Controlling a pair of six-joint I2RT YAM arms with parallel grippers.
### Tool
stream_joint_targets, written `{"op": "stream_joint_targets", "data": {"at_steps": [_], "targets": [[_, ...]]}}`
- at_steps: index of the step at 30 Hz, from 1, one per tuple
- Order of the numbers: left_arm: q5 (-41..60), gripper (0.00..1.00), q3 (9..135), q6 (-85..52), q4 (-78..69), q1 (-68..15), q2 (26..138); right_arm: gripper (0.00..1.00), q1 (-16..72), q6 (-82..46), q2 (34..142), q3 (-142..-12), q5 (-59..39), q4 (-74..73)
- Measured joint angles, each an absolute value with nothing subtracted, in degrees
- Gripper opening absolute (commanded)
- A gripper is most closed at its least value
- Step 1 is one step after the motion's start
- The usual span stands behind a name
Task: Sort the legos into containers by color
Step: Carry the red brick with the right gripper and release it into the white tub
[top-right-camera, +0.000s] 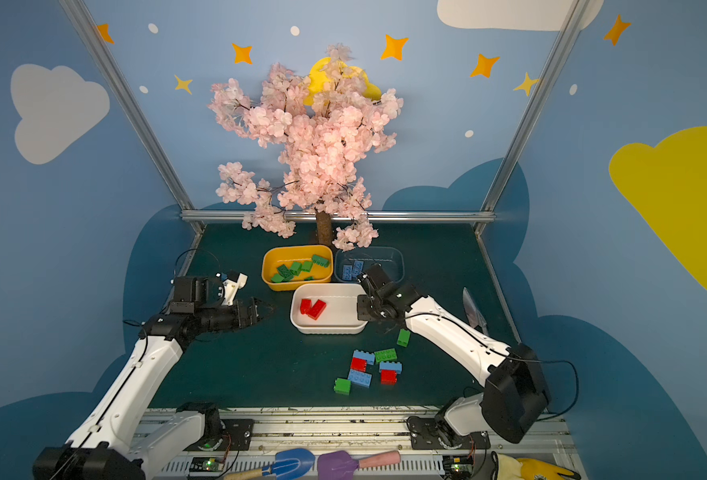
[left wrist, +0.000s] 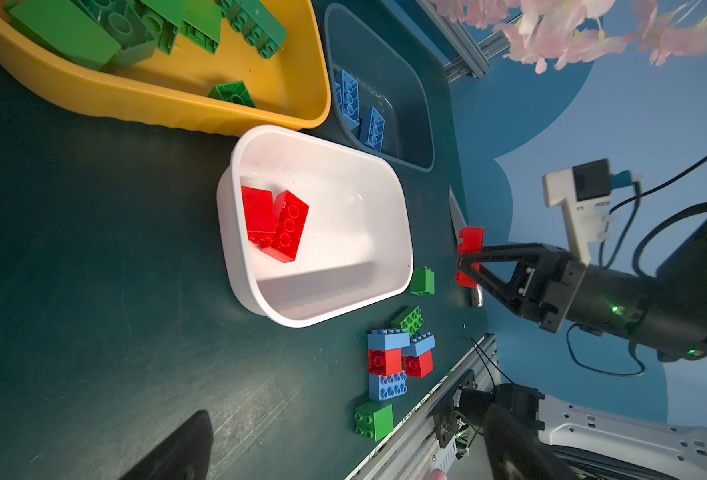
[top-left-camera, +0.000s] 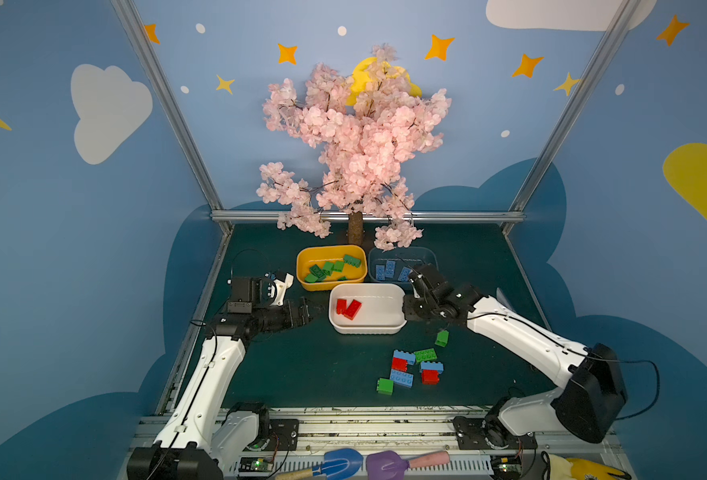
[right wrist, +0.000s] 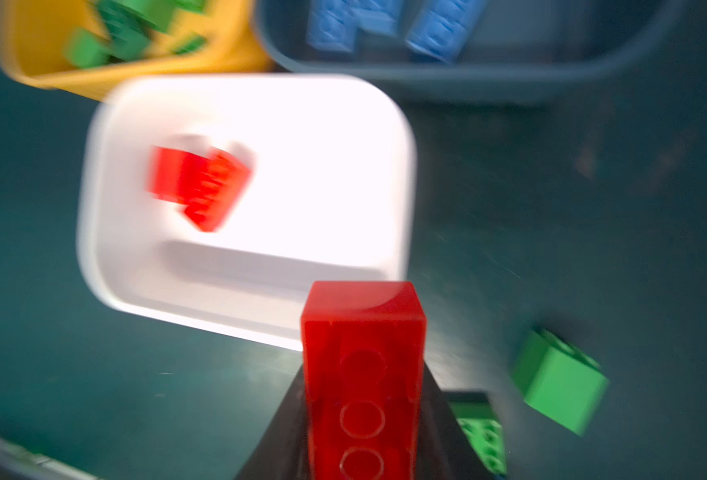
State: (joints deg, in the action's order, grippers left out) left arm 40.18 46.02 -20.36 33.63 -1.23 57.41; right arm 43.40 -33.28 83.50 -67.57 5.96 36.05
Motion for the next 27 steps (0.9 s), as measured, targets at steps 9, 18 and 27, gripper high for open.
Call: {"op": "stream_joint_targets", "data": {"at_steps": [9,18,27], "targets": [[40.1,1.00,46.1,-20.3,34.0,-1.2,57.4,0.22,46.3,-37.2,103.9,-80.6,0.3,32.4],[40.1,1.00,46.1,-20.3,34.3,-1.2,57.4,0.45,46.9,-39.4,116.5,-87.7,-0.3,31.7],[40.2,0.99,46.1,-20.1,34.2,-1.2,57.9,0.63,47.1,-36.7,110.7,-82.8,-4.6,28.6]]}}
